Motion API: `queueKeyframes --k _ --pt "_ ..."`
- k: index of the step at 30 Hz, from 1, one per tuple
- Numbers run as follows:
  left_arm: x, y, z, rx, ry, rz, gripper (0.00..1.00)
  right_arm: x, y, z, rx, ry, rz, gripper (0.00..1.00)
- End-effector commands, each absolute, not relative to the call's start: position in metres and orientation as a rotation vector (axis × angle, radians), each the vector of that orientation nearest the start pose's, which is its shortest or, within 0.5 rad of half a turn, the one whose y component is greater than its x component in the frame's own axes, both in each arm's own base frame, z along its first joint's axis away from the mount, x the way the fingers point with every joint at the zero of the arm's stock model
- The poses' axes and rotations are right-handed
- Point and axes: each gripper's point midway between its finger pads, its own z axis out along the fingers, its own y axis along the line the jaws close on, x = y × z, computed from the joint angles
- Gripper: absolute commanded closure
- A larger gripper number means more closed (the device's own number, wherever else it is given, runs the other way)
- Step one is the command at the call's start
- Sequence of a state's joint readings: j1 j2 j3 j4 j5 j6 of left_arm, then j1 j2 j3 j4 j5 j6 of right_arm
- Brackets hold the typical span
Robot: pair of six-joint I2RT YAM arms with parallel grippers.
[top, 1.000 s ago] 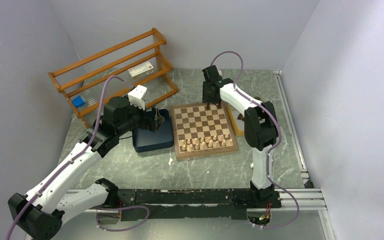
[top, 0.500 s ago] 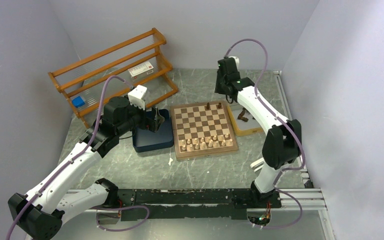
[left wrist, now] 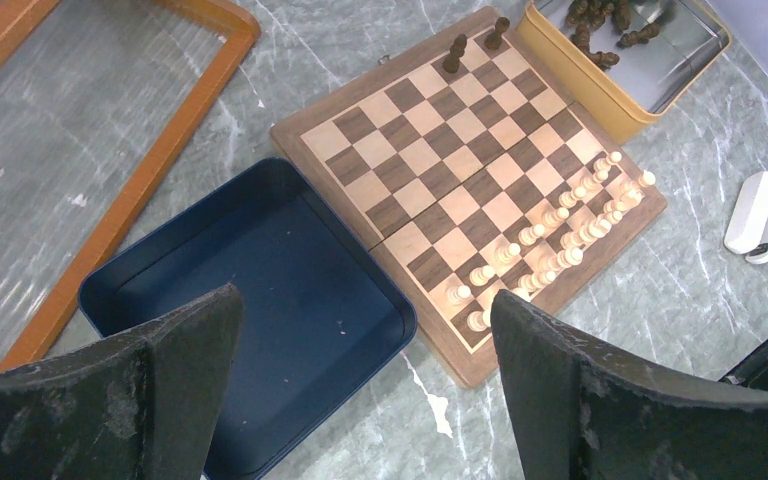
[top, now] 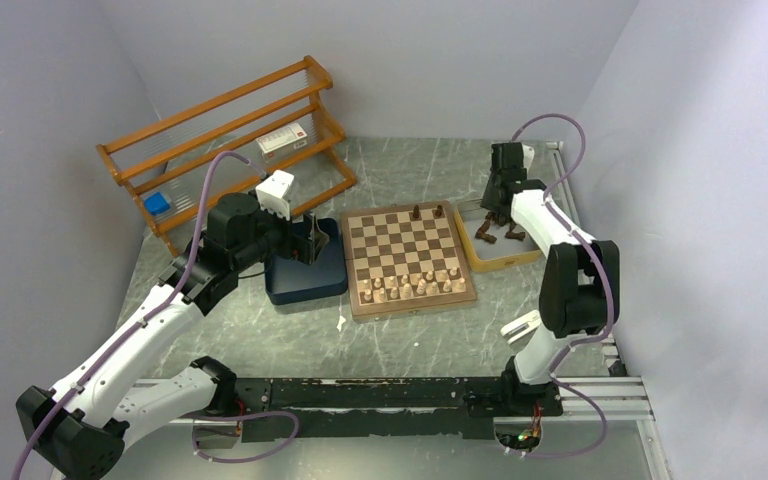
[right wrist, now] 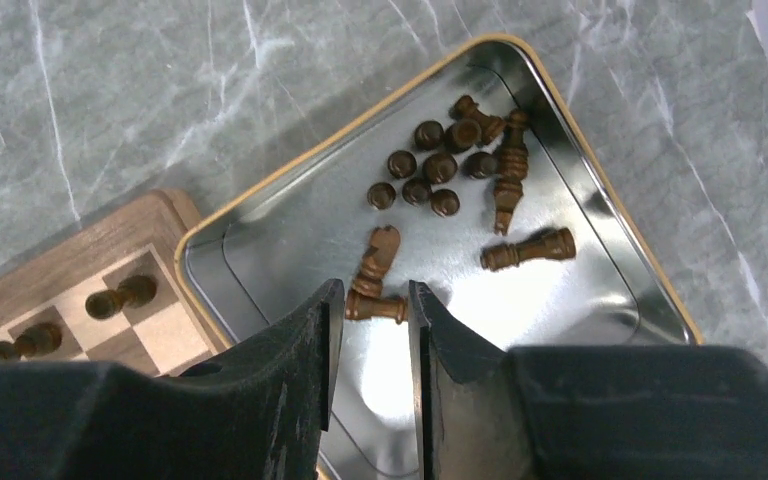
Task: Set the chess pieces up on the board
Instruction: Pick up the chess piece from the storage box.
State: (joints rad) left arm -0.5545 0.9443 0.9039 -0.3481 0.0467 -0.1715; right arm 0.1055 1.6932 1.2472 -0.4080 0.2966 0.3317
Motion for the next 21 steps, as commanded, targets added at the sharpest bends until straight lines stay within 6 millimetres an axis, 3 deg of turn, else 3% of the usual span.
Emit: queueKeyframes --k 1,8,21 --pt "0.269 -0.188 0.25 0.429 1.922 -0.532 0.02 0.456 0.005 0.109 0.37 2.275 -0.15 0.66" --pt "0.269 -0.186 0.25 0.421 1.922 -0.517 0.02 0.471 -0.003 0.076 0.364 2.312 -0.19 0.71" --pt "0.27 -0.185 0.248 0.419 1.928 -0.508 0.02 0.477 -0.01 0.054 0.358 2.335 -0.218 0.69"
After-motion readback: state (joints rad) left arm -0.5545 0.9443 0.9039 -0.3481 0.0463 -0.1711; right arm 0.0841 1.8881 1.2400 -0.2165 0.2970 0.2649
